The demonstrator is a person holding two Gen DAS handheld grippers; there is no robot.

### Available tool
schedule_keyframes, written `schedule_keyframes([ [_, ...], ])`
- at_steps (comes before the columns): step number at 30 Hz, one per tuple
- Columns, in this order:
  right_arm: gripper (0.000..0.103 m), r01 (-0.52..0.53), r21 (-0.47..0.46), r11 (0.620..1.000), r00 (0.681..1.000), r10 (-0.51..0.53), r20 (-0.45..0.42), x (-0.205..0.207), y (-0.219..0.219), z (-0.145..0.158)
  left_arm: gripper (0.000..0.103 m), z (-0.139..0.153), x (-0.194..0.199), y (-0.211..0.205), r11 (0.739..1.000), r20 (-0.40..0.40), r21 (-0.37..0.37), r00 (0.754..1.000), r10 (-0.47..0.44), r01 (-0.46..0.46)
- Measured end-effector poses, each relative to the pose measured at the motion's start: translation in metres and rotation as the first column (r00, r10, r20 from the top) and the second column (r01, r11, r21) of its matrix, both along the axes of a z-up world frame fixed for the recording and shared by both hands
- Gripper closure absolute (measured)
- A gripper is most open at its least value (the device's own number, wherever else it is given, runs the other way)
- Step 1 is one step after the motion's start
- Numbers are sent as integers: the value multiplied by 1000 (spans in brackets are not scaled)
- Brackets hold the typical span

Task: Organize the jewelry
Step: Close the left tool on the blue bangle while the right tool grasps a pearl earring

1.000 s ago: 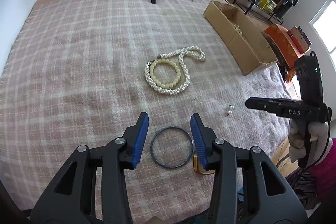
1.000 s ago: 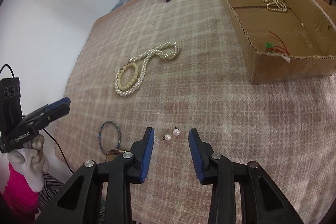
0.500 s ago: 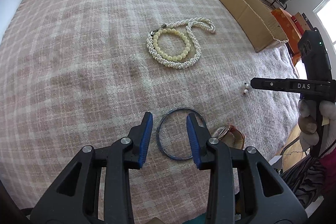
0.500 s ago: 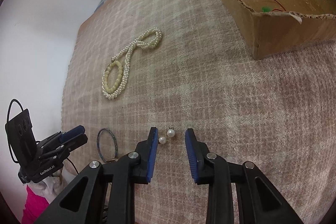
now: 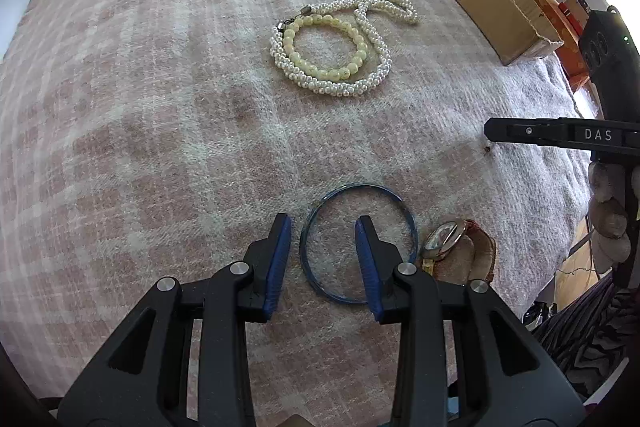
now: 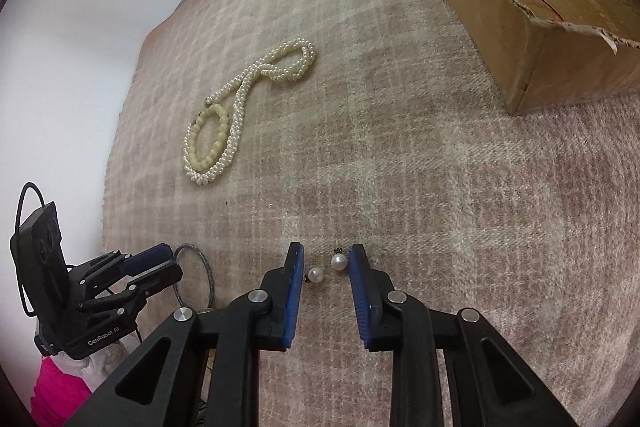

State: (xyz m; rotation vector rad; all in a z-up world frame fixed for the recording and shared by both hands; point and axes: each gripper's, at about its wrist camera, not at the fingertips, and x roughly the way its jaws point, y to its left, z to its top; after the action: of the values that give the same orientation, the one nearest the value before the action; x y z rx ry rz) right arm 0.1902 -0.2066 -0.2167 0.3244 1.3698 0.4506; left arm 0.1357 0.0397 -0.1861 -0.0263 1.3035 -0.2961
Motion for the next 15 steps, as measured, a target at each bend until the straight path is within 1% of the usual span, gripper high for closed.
schedule_keyframes([
  [8,83,14,9,1000,1000,-14,-13,4,-6,-3,70,-6,2,-6,999,6,32,1000,-12,12],
  [13,84,4,-9,1000,1000,-4,-6,3,-3,-2,70,-10,2,-18,998,16,52,1000,-25,24],
  [15,85,2,-16,1000,1000,-2,-1,2,-3,-2,74,-11,1,-18,998,19,58,1000,-22,21],
])
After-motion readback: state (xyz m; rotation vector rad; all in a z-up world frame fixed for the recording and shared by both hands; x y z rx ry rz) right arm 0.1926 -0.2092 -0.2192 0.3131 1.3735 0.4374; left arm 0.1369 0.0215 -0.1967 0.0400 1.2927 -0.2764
